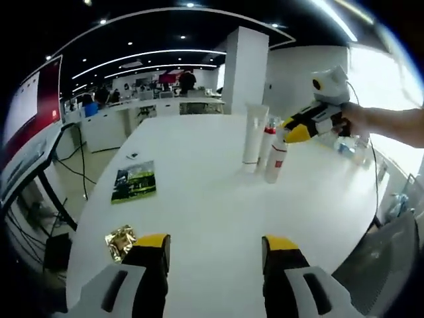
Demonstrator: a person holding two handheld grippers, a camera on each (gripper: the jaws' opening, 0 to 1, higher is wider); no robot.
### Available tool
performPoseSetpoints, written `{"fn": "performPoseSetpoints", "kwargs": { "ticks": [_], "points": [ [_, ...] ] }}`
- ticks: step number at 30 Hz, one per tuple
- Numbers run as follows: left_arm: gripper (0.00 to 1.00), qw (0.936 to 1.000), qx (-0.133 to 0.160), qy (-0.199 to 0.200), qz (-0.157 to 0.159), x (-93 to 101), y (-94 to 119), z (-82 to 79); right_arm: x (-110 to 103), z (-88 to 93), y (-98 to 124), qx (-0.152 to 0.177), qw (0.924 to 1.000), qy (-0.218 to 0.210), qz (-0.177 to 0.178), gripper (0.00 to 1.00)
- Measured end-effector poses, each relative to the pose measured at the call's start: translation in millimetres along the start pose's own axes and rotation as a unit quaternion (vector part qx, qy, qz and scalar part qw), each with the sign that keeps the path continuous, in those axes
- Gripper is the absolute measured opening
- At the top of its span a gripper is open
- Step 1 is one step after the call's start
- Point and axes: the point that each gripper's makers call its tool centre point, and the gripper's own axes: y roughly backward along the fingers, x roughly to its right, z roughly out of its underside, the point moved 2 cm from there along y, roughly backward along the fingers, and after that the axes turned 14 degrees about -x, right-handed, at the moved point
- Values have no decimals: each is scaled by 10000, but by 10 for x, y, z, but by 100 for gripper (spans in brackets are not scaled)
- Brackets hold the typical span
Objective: Arrange the skincare products in the storage area until every visible bottle or jar stands upright without overlapping.
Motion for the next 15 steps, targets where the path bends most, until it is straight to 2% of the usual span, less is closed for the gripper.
{"fn": "performPoseSetpoints", "kwargs": {
  "ticks": [3,5,6,9,15],
  "points": [
    [52,9993,-148,-276,-185,-46,-36,71,71,28,-73,-56,10000,42,67,19],
    [51,9996,-117,-193,-184,-71,-46,49,118,49,-109,-114,9999,35,111,19],
    [51,9999,13,-38,-141,-107,-49,24,130,51,-118,-116,9999,36,118,19],
    [51,9998,-27,-67,-176,-121,-65,50,165,48,-150,-134,9998,60,141,19],
    [51,9997,-180,-172,1,-86,-140,113,271,20,-223,-149,9997,93,169,19]
  ]
}}
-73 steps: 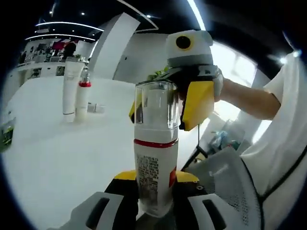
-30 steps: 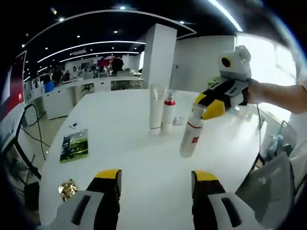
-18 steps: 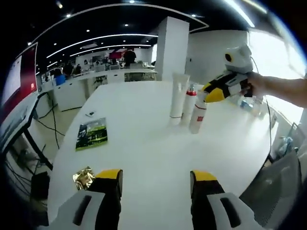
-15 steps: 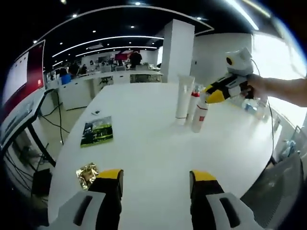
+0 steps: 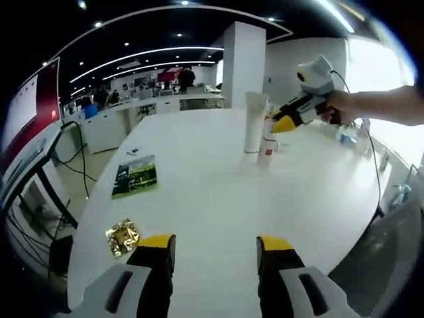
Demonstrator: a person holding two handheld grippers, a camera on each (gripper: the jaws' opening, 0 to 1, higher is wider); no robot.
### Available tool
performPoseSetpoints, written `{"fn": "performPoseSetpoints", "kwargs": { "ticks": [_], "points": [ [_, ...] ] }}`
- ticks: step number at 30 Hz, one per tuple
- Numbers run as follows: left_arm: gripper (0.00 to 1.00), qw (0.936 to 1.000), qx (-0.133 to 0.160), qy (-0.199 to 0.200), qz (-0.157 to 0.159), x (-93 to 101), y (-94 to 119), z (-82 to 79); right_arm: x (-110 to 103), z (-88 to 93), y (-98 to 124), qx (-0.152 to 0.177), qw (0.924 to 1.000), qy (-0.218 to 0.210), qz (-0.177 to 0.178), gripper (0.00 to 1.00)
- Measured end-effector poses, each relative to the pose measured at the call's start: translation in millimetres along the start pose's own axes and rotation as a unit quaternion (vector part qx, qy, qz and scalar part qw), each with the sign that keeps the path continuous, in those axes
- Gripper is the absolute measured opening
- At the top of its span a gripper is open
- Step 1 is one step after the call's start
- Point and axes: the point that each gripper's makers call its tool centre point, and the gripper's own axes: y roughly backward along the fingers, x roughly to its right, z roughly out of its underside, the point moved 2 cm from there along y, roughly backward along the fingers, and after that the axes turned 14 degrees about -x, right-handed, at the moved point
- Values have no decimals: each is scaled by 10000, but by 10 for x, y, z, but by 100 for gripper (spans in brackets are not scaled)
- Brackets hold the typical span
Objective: Arrange the skincare products in the storage area until every visible bottle or jar stands upright without overlapping.
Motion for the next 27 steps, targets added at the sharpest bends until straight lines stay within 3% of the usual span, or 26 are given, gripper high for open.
{"fn": "performPoseSetpoints", "kwargs": {
  "ticks": [13,27],
  "points": [
    [49,9999,-72,-89,-88,-37,-19,44,92,1,-159,-53,9999,-100,-74,19],
    [47,9999,-102,-25,-35,-20,-14,57,219,38,-187,-17,9997,-239,-25,22]
  ]
}}
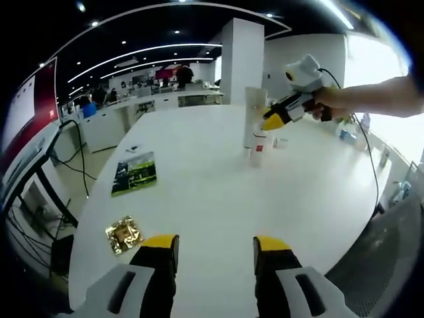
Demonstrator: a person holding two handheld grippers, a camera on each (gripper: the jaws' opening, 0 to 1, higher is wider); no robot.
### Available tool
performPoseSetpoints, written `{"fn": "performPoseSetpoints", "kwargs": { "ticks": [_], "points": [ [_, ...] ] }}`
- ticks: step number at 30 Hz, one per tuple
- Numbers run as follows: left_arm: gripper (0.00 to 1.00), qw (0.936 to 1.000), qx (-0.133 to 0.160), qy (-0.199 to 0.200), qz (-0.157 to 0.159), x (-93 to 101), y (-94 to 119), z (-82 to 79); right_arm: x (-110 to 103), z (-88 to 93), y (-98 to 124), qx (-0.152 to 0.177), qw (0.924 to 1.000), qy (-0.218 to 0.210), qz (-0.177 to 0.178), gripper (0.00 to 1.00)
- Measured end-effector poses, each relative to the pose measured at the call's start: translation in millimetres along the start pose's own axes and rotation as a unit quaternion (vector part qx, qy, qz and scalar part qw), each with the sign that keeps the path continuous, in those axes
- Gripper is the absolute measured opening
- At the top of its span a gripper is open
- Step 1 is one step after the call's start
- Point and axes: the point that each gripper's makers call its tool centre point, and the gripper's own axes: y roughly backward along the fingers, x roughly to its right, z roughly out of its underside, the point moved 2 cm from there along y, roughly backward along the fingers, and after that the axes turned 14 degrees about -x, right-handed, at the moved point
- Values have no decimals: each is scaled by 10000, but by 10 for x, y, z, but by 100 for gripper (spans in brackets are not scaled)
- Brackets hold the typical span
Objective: Arrange the skincare products in the storage area until every visible bottle or jar stands upright without overlapping.
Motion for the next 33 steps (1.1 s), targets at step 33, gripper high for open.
{"fn": "performPoseSetpoints", "kwargs": {
  "ticks": [33],
  "points": [
    [45,9999,-136,18,-5,-17,-25,60,-282,483,-465,57,8837,-4609,-817,27]
  ]
}}
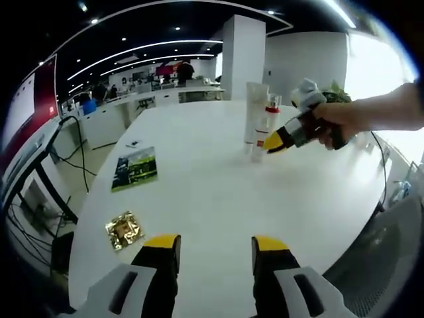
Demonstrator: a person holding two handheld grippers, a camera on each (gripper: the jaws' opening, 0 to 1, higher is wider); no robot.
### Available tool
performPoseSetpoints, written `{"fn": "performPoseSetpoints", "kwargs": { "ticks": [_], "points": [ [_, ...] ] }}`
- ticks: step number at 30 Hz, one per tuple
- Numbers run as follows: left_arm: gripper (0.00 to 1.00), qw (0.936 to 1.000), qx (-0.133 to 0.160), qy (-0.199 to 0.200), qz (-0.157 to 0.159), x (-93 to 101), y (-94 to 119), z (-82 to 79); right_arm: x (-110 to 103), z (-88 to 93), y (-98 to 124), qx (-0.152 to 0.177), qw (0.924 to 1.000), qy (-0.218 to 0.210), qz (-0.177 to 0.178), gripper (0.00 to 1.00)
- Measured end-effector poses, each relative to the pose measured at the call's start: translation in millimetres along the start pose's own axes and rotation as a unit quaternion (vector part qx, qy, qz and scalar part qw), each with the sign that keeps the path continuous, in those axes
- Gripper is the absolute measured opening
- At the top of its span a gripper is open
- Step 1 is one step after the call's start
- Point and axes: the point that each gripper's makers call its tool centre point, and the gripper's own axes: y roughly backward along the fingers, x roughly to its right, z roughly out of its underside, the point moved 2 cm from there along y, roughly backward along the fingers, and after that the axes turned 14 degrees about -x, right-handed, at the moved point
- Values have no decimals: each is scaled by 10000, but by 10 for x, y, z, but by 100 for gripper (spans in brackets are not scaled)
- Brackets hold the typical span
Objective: Arrange the skincare products in the storage area until every visible bottle or jar stands upright without overlapping.
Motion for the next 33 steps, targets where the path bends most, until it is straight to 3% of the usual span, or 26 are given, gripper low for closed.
{"fn": "performPoseSetpoints", "kwargs": {
  "ticks": [3,33],
  "points": [
    [44,10000,-7,-4,13,6,0,0,32,-11,-43,72,9995,-316,16,27],
    [41,10000,-91,-15,-5,-22,-12,34,201,-123,30,379,9969,-685,113,27]
  ]
}}
